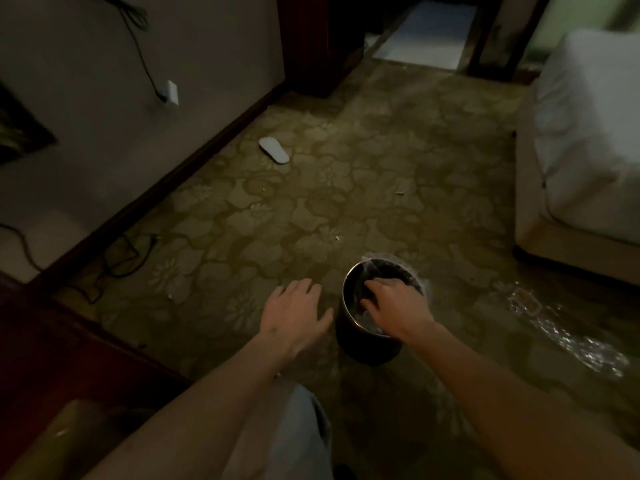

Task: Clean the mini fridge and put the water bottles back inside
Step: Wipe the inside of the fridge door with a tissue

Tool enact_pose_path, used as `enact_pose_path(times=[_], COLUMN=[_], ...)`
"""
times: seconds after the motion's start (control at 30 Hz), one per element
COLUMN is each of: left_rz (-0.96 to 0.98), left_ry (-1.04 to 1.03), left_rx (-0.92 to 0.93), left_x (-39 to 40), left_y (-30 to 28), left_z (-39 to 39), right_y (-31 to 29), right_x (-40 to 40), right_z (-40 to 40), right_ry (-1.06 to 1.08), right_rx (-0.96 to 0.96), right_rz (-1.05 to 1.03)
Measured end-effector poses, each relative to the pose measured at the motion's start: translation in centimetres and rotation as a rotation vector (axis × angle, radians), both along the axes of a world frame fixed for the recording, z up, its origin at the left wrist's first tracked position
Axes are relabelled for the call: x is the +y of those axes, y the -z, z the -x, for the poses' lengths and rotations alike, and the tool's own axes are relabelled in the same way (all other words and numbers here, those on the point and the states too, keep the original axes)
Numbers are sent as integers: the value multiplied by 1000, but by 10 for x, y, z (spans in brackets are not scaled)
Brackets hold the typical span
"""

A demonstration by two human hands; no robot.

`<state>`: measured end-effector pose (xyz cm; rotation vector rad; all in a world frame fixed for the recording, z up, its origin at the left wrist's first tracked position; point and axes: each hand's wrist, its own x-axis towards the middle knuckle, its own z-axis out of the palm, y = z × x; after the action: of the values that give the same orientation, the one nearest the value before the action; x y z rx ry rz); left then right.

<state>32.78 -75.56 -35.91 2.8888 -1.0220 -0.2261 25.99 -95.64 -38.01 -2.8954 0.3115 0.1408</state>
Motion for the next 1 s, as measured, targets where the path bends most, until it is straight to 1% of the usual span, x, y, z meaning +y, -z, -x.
enact_pose_path(times=[0.1,0.3,0.47,0.67,0.87,0.93,1.0], left_rz=[17,42,29,50,108,86,57], left_ry=[-31,-132,-178,-314,-493,-552,-616], left_rx=[-68,-185,-362,-554,-655,-691,-711], left_x=[24,95,168,267,385,423,460], left_y=[-42,-132,-198,-270,-320,-327,-329], left_z=[9,33,62,97,143,161,178], right_y=[-37,-122,-197,-276,-331,-343,-351], right_x=[25,93,169,272,394,436,478], right_z=[5,16,27,30,33,37,42], right_ry=[-11,-78,-221,-421,-654,-719,-788], right_rx=[-4,-78,-198,-364,-602,-635,-626], right_rz=[9,19,12,19,-15,-9,-27])
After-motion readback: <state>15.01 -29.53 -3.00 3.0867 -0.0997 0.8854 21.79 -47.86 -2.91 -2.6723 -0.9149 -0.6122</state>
